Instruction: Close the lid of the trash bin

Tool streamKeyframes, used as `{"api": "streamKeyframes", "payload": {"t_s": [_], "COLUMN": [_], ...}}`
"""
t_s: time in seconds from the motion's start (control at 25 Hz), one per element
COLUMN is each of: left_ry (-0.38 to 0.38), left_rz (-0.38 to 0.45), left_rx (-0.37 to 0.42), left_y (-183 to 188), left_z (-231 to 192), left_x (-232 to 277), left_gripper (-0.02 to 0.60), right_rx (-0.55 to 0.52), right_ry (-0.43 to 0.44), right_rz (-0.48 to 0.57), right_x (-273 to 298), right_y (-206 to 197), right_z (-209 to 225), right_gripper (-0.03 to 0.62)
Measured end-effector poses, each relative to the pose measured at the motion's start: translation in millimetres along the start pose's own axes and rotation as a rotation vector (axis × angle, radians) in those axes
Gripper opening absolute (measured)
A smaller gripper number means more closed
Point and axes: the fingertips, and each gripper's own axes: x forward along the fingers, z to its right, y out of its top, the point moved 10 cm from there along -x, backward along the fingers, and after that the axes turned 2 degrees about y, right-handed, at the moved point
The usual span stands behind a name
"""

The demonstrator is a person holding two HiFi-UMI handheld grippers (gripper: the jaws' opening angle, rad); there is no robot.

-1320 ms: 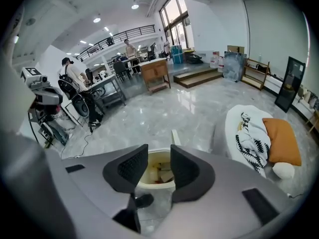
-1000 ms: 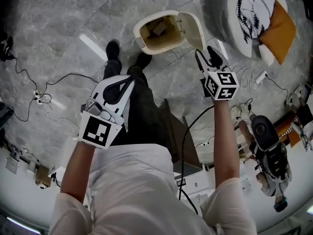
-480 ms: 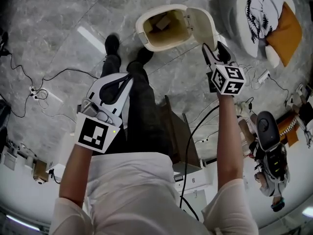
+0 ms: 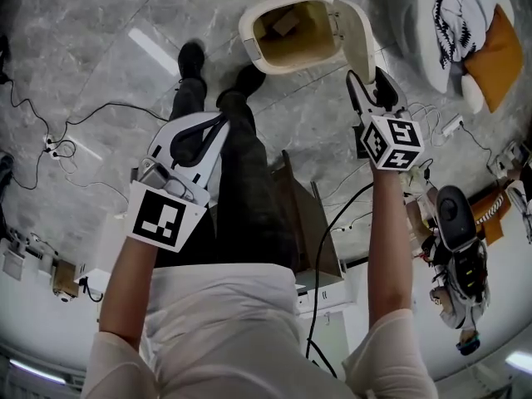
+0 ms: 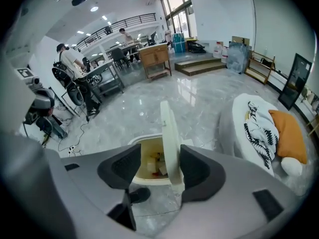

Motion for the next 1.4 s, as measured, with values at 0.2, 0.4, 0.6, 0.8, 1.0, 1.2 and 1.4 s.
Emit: {"api": "streamKeyframes", "payload": {"t_s": [0.2, 0.4, 0.6, 0.8, 1.0, 1.2, 1.4], "left_ry": [-0.006, -0.003, -0.006, -0.015, -0.022, -0.021, -0.019], "left_rz": [-0.009, -0.019, -0.024, -0.028, -0.034, -0.041, -0.042], "left_rx": [-0.005, -0.018, -0.018, -0.023, -0.034, -0.043, -0.049], "left_y": [-10, -23, -32, -39, -46, -50, -54], "left_z": [-6, -13, -18, -21, -26, -35, -43], "left_x": [0, -1, -2, -3, -4, -4, -3], "left_gripper": [0.017, 0.017, 0.017, 0.017, 0.017, 0.017, 0.018], "right_rx": [-0.045, -0.113, -0.131, -0.118, -0.110, -0.111, -0.103], "right_ry": [0.007, 0.008, 0.039, 0.058, 0.085, 0.113, 0.134], "right_rz": [-0.008, -0.035, -0.052, -0.056, -0.079, -0.107, -0.133], "right_x": [6, 12, 19, 28, 41, 57, 71], "right_y": [-5, -10, -16, -22, -28, -36, -41], "right_z": [-20, -42, -63, -77, -90, -102, -112], "right_gripper": [0.242, 0.244, 0.246, 0.247, 0.247, 0.247, 0.247]}}
